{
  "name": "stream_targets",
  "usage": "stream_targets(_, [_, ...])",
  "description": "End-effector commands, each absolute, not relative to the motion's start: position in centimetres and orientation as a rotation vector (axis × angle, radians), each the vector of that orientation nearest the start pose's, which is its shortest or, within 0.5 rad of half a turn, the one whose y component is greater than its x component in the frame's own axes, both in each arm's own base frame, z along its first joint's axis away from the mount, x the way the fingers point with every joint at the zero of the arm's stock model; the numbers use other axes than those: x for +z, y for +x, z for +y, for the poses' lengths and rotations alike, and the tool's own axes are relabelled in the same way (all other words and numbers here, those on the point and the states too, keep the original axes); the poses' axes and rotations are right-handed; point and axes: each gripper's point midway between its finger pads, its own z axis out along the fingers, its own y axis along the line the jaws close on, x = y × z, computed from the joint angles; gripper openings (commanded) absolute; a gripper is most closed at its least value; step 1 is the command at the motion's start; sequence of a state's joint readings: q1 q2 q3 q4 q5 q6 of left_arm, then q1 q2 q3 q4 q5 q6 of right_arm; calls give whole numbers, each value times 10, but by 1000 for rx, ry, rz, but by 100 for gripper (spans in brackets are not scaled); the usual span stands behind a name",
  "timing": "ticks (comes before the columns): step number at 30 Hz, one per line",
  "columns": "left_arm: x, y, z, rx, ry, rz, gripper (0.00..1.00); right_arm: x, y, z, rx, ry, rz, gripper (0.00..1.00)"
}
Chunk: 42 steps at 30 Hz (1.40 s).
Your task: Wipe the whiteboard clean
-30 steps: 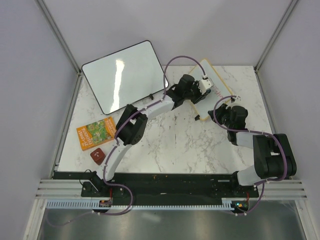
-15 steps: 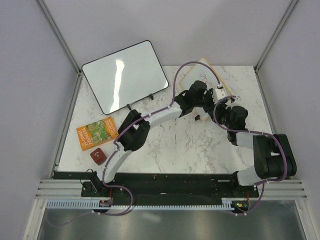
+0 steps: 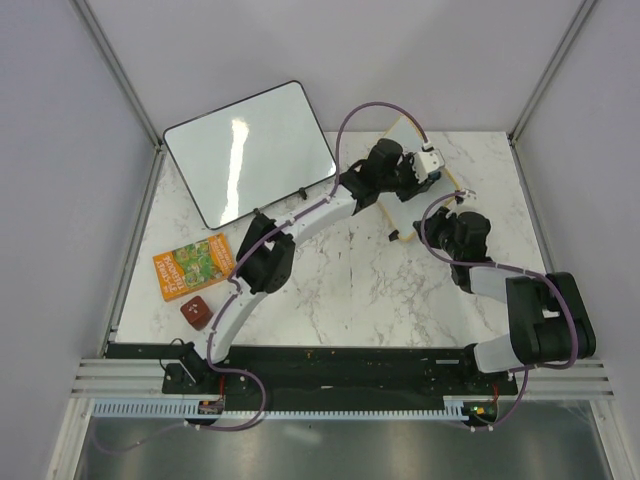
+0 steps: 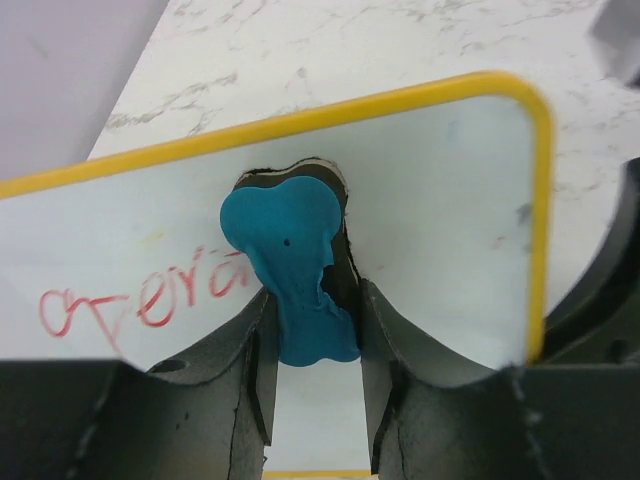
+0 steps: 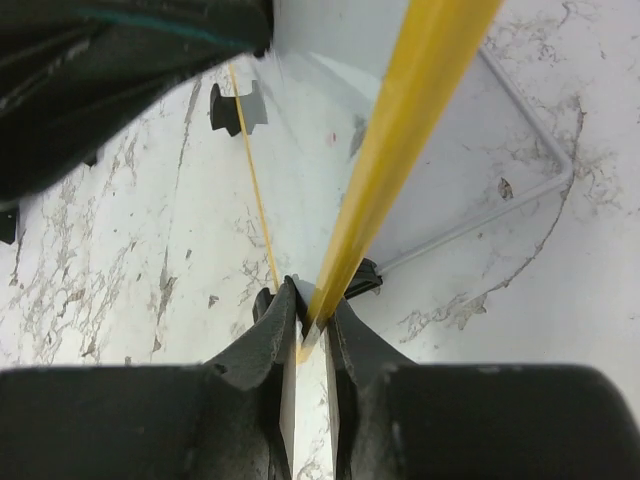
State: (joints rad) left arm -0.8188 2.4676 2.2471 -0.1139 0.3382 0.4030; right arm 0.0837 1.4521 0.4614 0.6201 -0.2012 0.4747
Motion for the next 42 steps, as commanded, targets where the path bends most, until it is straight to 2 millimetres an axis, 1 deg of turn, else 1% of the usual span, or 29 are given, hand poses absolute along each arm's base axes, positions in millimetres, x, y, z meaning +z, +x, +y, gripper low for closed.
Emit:
stream_targets(1, [182, 472, -511, -589, 1222, 1474, 2, 74, 370, 92, 508, 150, 2006, 0])
stream_targets(6, [176, 490, -496, -598, 1196, 1502, 2, 76, 369, 99, 508, 111, 2001, 0])
stream_targets(8, [178, 499, -489, -602, 1178, 1512, 2, 77, 368, 100, 511, 98, 1999, 0])
stream_targets(9, [173, 501, -488, -609, 1181, 1520, 2, 78, 368, 103, 515, 88, 1995, 0])
stream_targets(10, [180, 506, -486, -615, 1174, 1508, 2, 77, 368, 104, 516, 83, 1998, 0])
stream_targets(12, [175, 508, -484, -618, 1184, 1514, 2, 78, 367, 104, 517, 77, 1997, 0])
stream_targets(14, [173, 499, -488, -658, 1228, 1494, 2, 78, 368, 105, 515, 72, 1996, 0])
stream_targets(15, [176, 495, -490, -683, 1243, 1479, 2, 77, 367, 105, 512, 72, 2000, 0])
stream_targets(16, [172, 482, -494, -746, 1282, 1463, 2, 77, 368, 105, 513, 69, 1999, 0])
stream_targets(18, [174, 470, -499, -798, 1310, 1444, 2, 78, 367, 107, 513, 61, 1997, 0])
stream_targets(19, [171, 457, -505, -846, 1340, 1428, 2, 78, 367, 106, 508, 62, 1997, 0])
stream_targets(20, [170, 449, -509, -864, 1360, 1416, 2, 78, 367, 107, 510, 59, 1997, 0])
stream_targets(21, [163, 441, -511, -878, 1380, 1420, 2, 78, 367, 108, 507, 56, 1997, 0])
stream_targets(22, [166, 428, -520, -889, 1413, 1388, 2, 78, 367, 108, 505, 52, 1997, 0])
stream_targets(23, [166, 421, -524, -888, 1430, 1374, 2, 78, 367, 109, 507, 50, 1998, 0])
stream_targets(24, [162, 413, -527, -891, 1449, 1373, 2, 79, 367, 110, 502, 45, 1996, 0])
stream_targets(25, [165, 398, -535, -894, 1484, 1336, 2, 79, 367, 110, 503, 47, 1997, 0])
stream_targets(26, [165, 391, -539, -895, 1503, 1323, 2, 78, 367, 110, 502, 44, 2001, 0])
stream_targets(27, [158, 381, -541, -903, 1527, 1323, 2, 79, 367, 110, 499, 43, 1999, 0])
stream_targets(28, [157, 368, -548, -908, 1558, 1295, 2, 79, 367, 111, 498, 41, 1999, 0])
stream_targets(29, [159, 360, -550, -905, 1574, 1278, 2, 79, 367, 112, 498, 38, 1998, 0])
stream_targets(31, [154, 349, -556, -887, 1604, 1263, 2, 80, 368, 112, 492, 35, 1997, 0])
stream_targets(34, [155, 341, -560, -871, 1621, 1245, 2, 79, 367, 114, 488, 23, 2002, 0])
stream_targets(36, [158, 343, -561, -850, 1618, 1234, 2, 79, 367, 115, 489, 22, 2004, 0])
stream_targets(39, [158, 357, -560, -788, 1590, 1250, 2, 78, 367, 114, 486, 27, 2005, 0])
stream_targets(40, [156, 367, -558, -741, 1565, 1274, 2, 78, 367, 114, 485, 26, 2006, 0])
stream_targets(41, [157, 373, -558, -720, 1545, 1278, 2, 78, 367, 114, 483, 26, 2006, 0])
stream_targets(42, [153, 381, -558, -709, 1518, 1301, 2, 78, 367, 114, 485, 26, 2006, 0])
